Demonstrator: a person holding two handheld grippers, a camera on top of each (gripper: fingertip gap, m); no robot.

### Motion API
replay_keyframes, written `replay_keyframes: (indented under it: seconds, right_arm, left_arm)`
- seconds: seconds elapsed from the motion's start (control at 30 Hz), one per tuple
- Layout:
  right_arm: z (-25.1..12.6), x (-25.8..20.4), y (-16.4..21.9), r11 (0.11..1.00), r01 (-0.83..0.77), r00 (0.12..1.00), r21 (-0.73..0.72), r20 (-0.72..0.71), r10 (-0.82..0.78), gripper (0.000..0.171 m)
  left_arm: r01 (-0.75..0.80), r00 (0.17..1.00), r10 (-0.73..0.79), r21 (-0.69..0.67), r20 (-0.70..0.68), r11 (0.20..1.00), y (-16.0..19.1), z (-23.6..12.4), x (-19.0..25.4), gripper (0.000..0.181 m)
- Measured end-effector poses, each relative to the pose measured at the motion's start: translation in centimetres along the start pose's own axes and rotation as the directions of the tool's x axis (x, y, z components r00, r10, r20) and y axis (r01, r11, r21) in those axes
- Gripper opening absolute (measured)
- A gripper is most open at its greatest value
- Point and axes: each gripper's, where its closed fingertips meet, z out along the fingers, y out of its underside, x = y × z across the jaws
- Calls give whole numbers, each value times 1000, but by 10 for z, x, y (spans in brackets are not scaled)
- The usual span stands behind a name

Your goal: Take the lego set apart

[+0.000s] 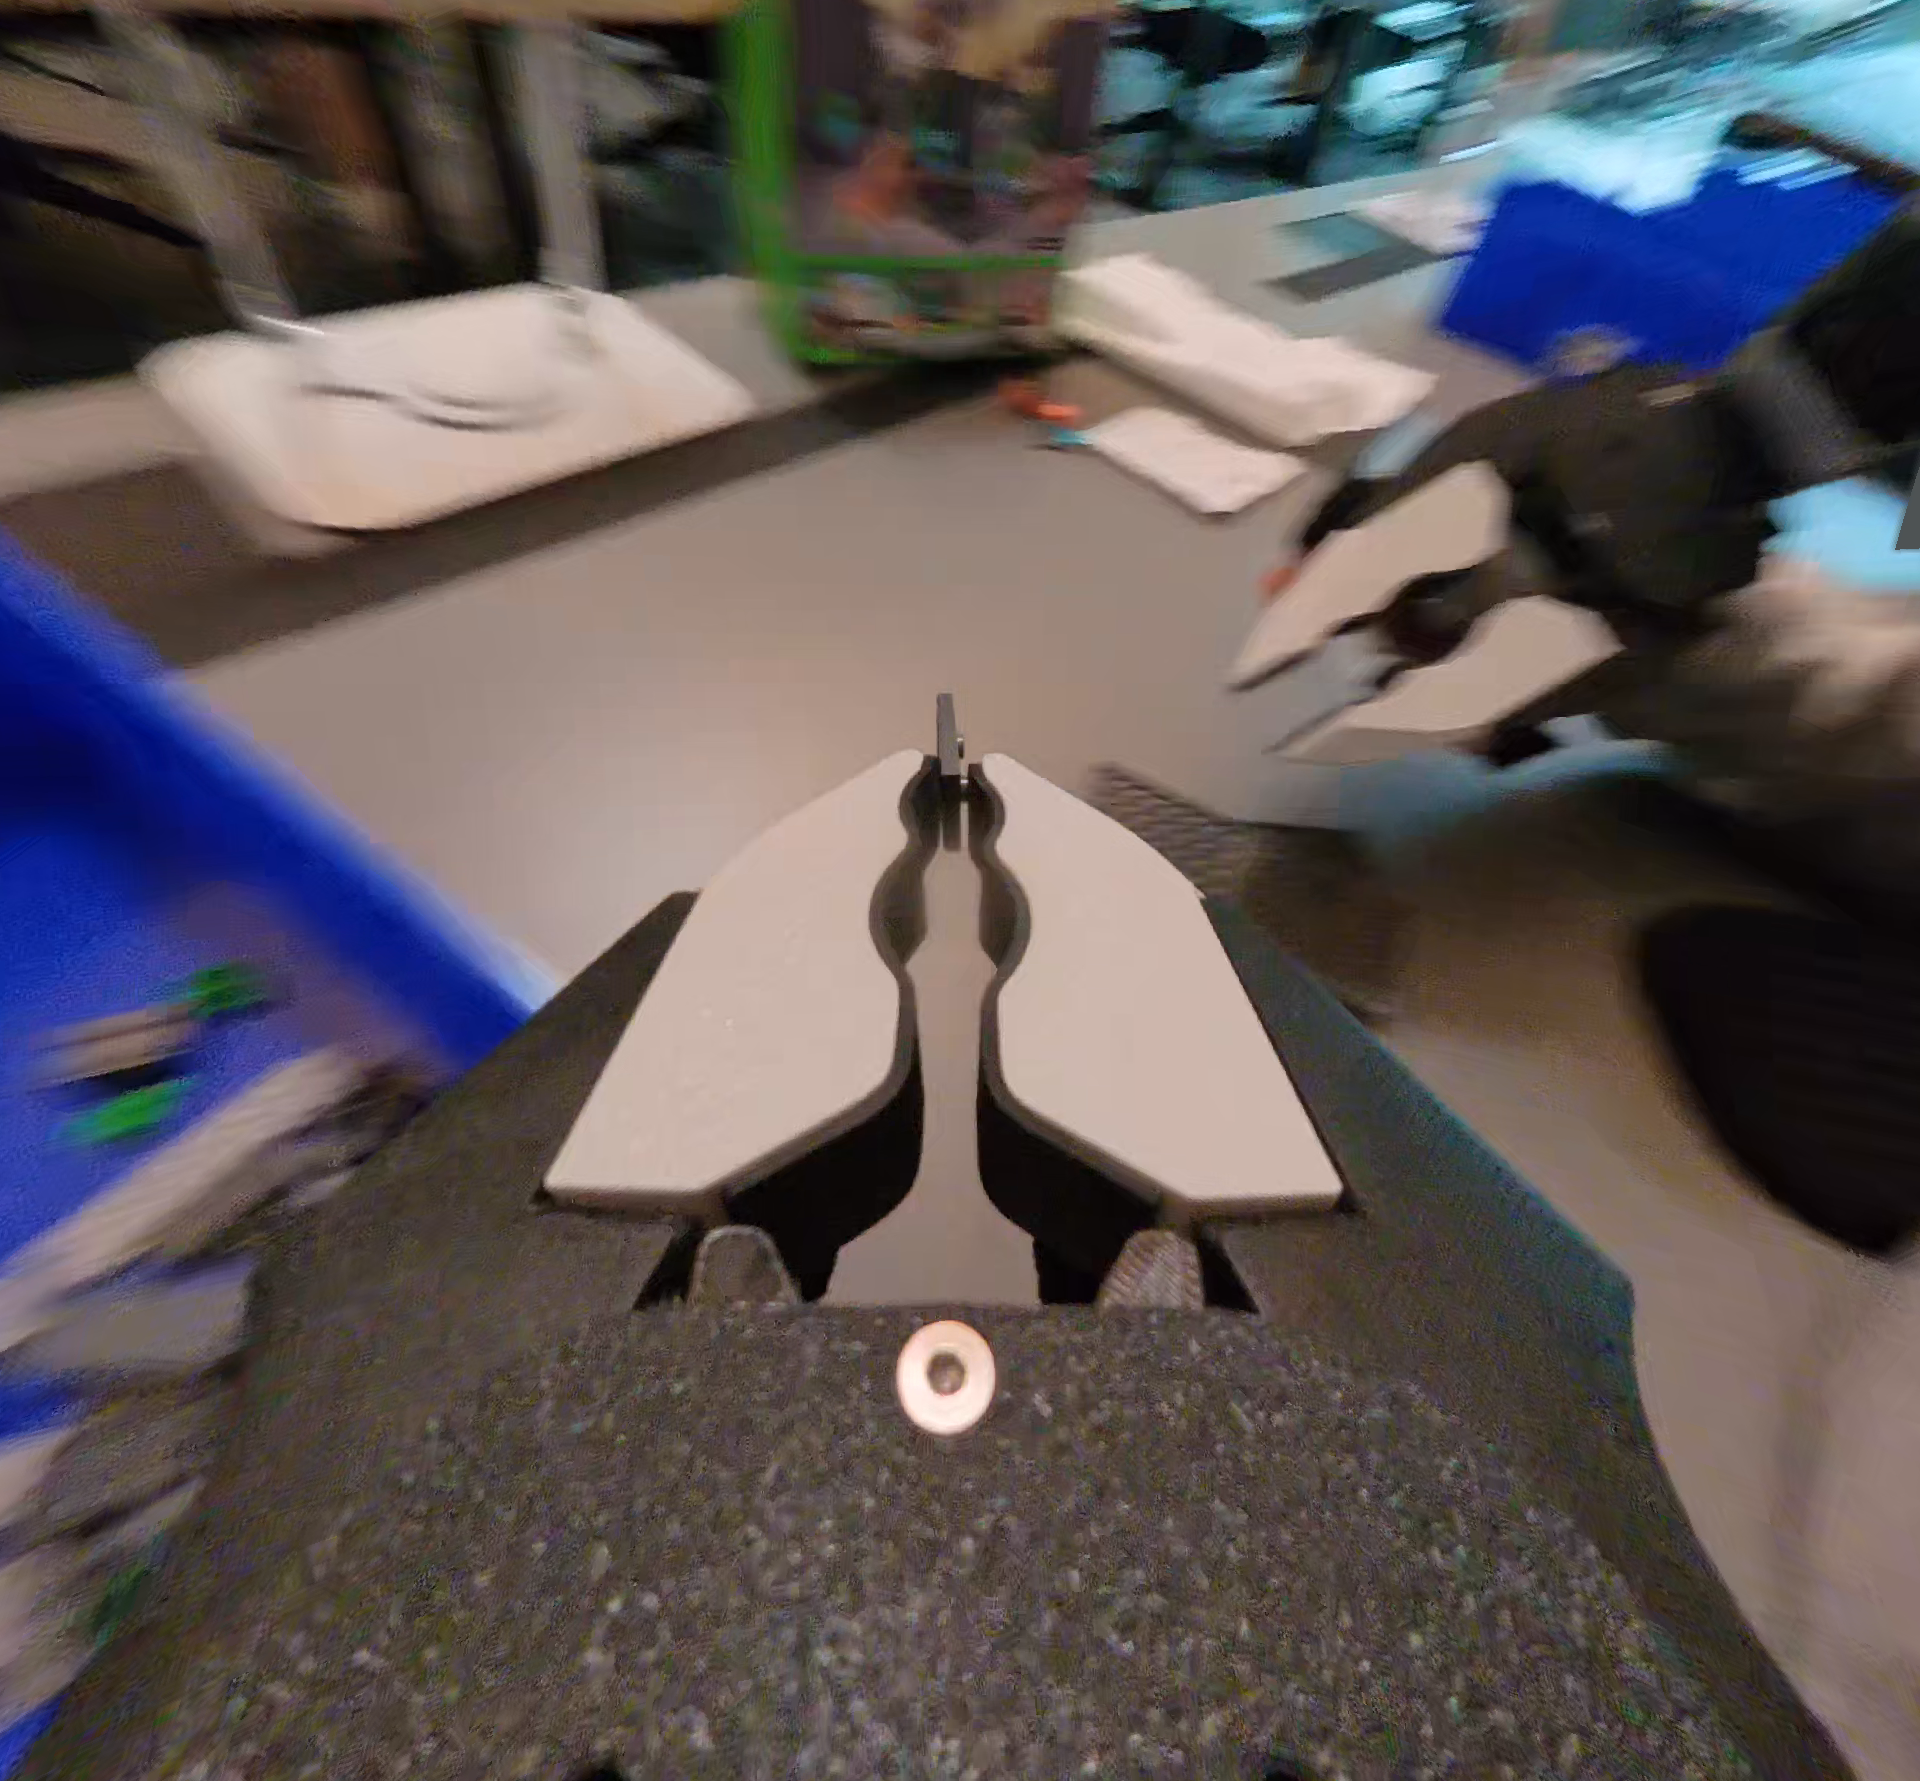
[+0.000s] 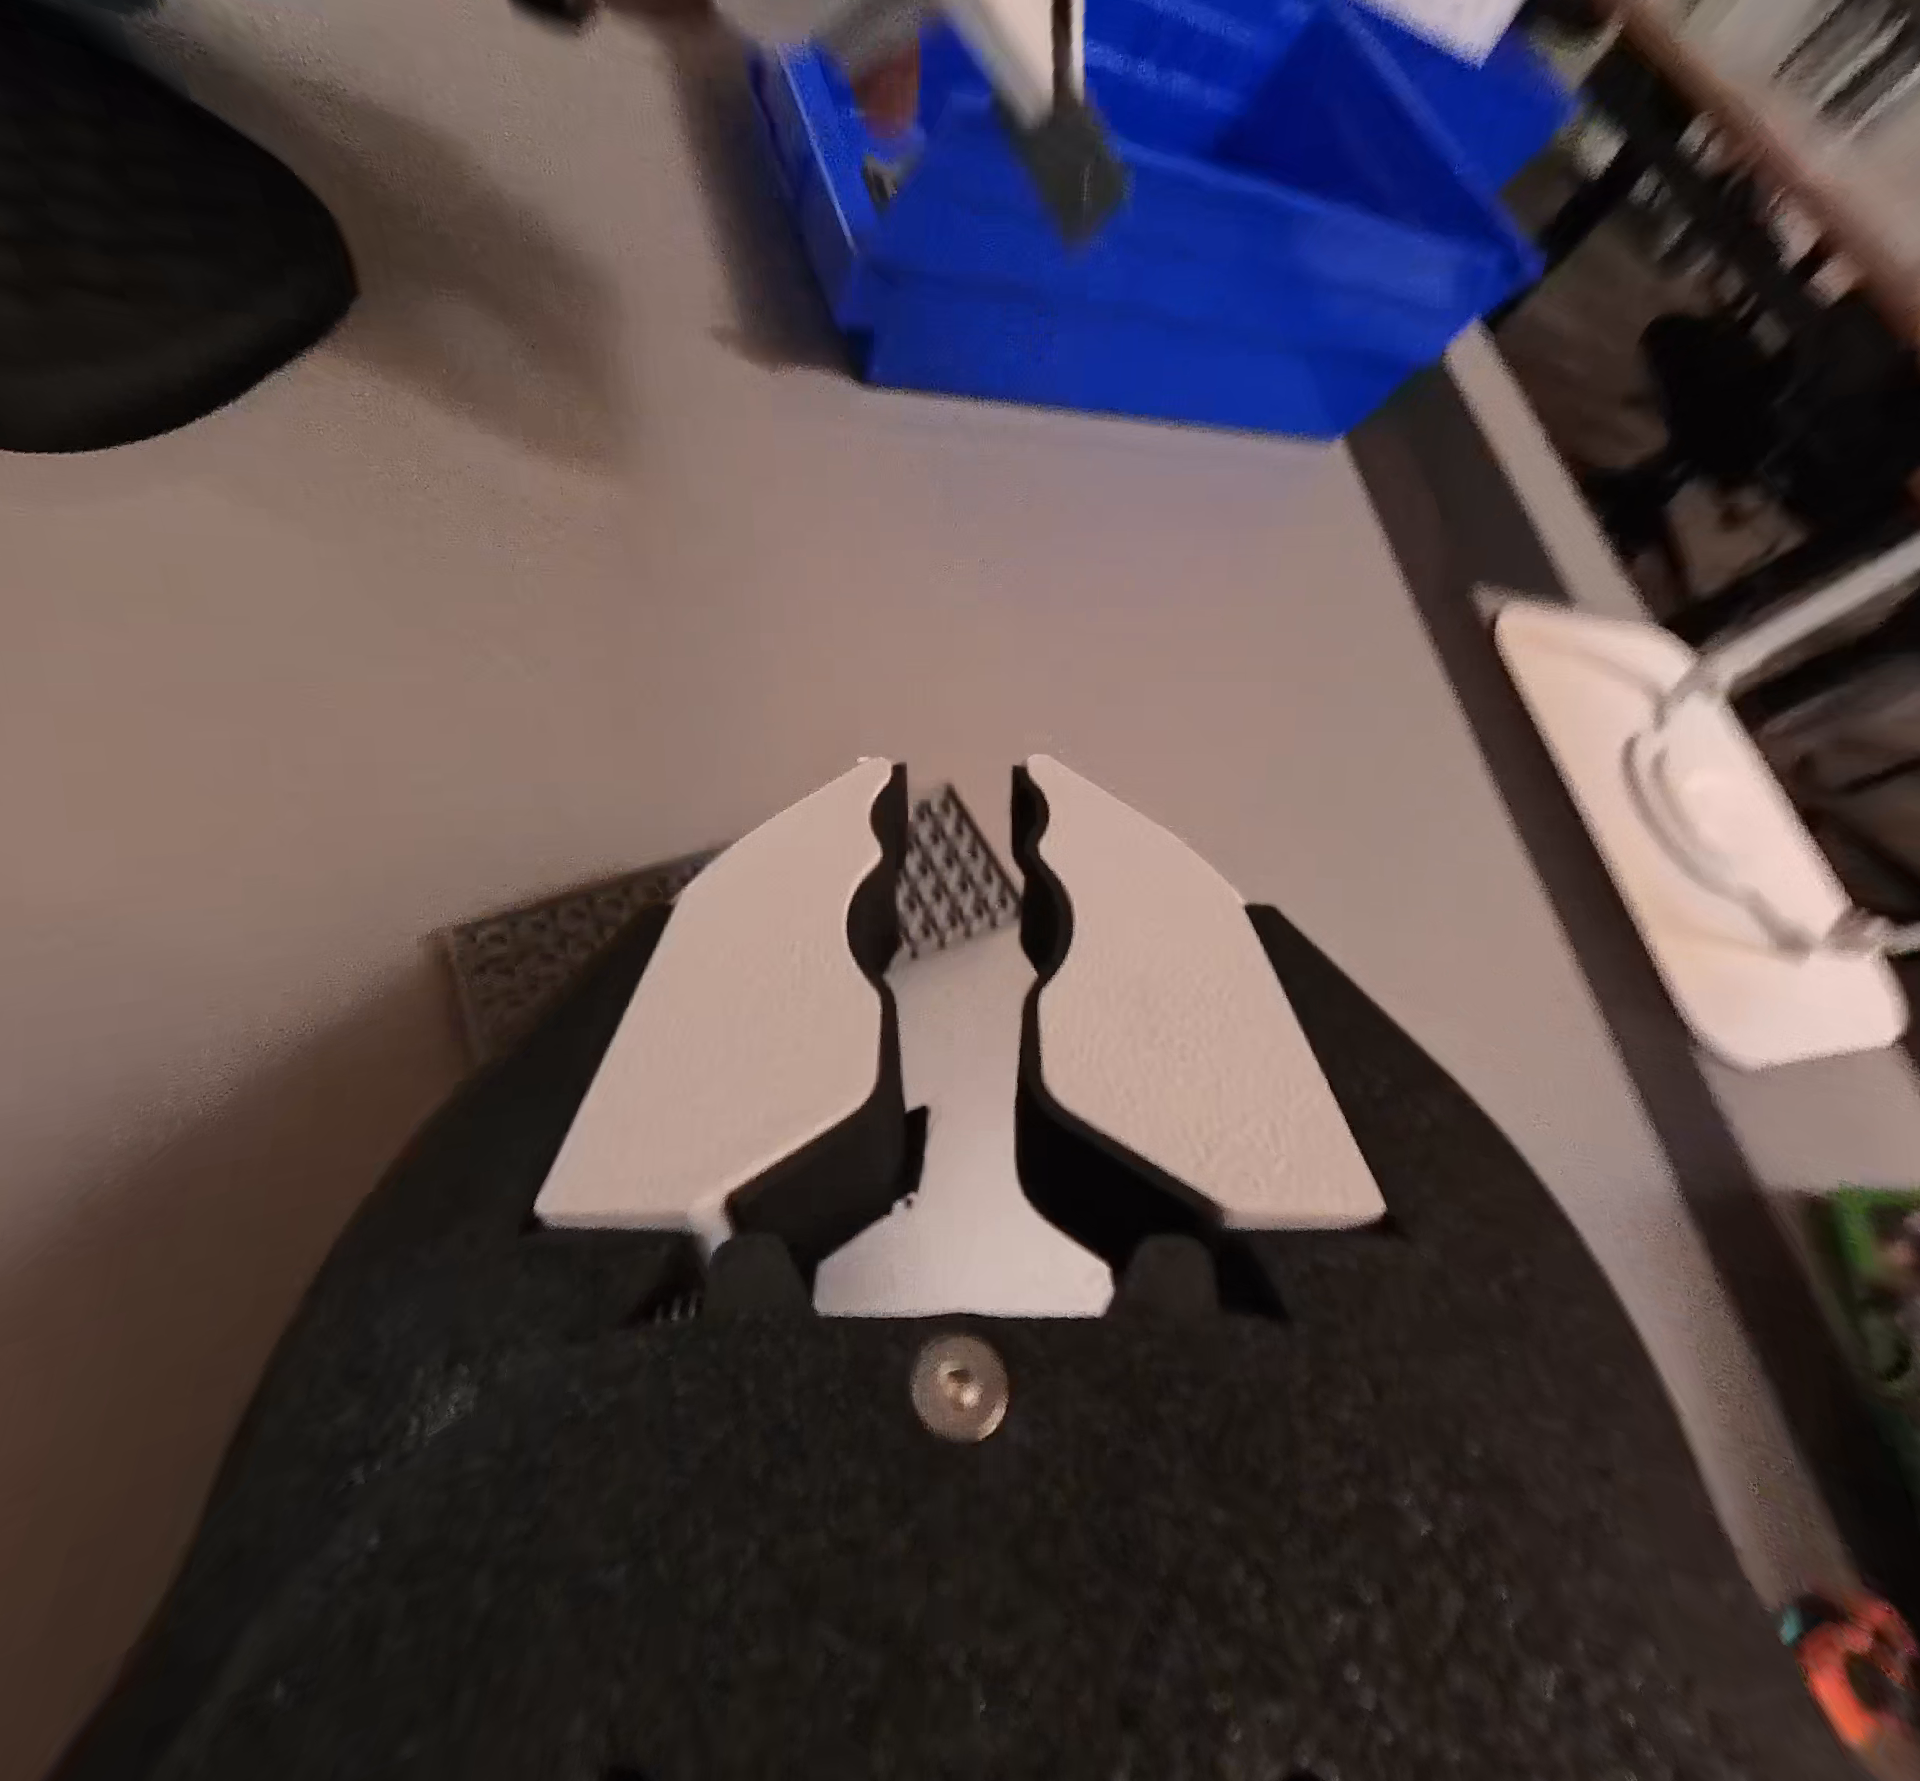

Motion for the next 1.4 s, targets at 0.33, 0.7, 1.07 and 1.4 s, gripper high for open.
replay_keyframes:
  seconds: [0.33, 0.7, 1.07, 1.4]
  right_arm:
    - [16, -14, 53, 892, -376, 890, -250, 170, 423, 44]
    - [29, -25, 57, 786, -505, 791, -356, 173, 587, 49]
    - [40, -42, 52, 783, -424, 826, -455, 160, 540, 39]
    - [27, -10, 12, 957, -41, 999, -287, -37, 31, 21]
  left_arm:
    - [56, 867, 51, -198, 495, 979, 49, -63, -129, 10]
    - [-17, 990, 12, 31, 140, 999, 1, -47, -39, 16]
    - [-73, 968, 0, -281, -251, 957, 76, 32, 60, 18]
    - [139, 930, -216, -260, -296, 955, 74, 42, 59, 21]
